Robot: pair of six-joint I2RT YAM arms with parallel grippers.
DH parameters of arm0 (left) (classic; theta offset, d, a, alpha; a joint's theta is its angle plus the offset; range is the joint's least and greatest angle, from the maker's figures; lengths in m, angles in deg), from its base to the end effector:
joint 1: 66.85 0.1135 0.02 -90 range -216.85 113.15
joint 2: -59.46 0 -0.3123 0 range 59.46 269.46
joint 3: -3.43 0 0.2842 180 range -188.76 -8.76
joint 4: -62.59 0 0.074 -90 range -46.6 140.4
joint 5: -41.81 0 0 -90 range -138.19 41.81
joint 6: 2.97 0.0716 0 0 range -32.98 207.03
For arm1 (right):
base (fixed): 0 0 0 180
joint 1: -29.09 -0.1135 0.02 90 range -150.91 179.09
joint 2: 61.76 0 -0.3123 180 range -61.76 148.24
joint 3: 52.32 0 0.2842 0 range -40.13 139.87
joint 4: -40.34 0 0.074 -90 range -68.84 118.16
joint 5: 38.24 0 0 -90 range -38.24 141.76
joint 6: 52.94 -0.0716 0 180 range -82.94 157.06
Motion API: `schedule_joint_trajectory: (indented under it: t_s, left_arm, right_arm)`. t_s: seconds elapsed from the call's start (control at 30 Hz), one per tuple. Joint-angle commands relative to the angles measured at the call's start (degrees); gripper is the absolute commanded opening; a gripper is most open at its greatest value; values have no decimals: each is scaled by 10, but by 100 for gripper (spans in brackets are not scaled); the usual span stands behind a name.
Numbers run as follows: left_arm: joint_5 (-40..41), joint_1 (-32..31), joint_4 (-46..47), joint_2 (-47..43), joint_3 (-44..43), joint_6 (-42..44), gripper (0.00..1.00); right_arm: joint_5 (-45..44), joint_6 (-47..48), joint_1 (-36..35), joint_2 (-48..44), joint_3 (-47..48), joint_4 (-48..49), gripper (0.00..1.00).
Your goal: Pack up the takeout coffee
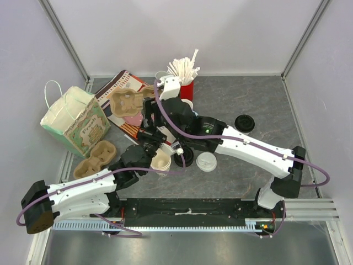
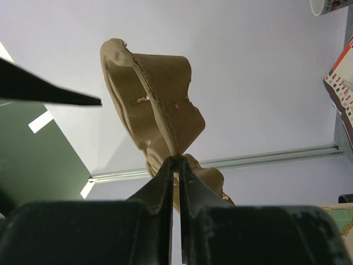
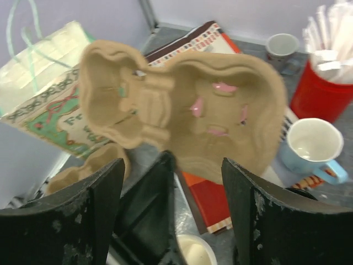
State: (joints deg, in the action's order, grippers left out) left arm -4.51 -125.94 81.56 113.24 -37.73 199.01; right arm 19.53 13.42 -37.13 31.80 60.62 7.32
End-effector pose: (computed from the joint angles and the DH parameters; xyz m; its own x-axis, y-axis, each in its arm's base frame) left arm 0.1646 -0.1786 0.3173 0.2272 0.9261 0.3012 -0.1530 -0.2715 0.9502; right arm 0.2117 0.3857 0.4878 -0.3137 0.1293 -0.9407 -0.4796 0.8335 0.2745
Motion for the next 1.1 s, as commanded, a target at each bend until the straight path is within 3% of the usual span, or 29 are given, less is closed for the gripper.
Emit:
schedule_joint_trajectory:
  t_s: [0.0, 0.07, 0.13, 0.23, 0.57, 1.07]
  left_arm:
    - [13, -6, 81, -20, 8, 233, 2]
    - [10, -8, 81, -21, 13, 239, 2]
    - [9, -10, 81, -18, 14, 245, 2]
    - [10, -14, 81, -10, 10, 249, 2]
    - [16, -15, 75, 4, 1, 249, 2]
    - [10, -15, 85, 19, -6, 257, 2]
  right_arm:
    - [-83, 51, 3, -15, 23, 5, 72]
    - [-65, 58, 3, 6, 55, 4, 65]
    - [-35, 47, 3, 33, 87, -14, 65]
    - [-46, 40, 1, 93, 166, -46, 72]
    - [-169, 90, -16, 138, 164, -5, 82]
    - [-215, 138, -30, 213, 219, 13, 85]
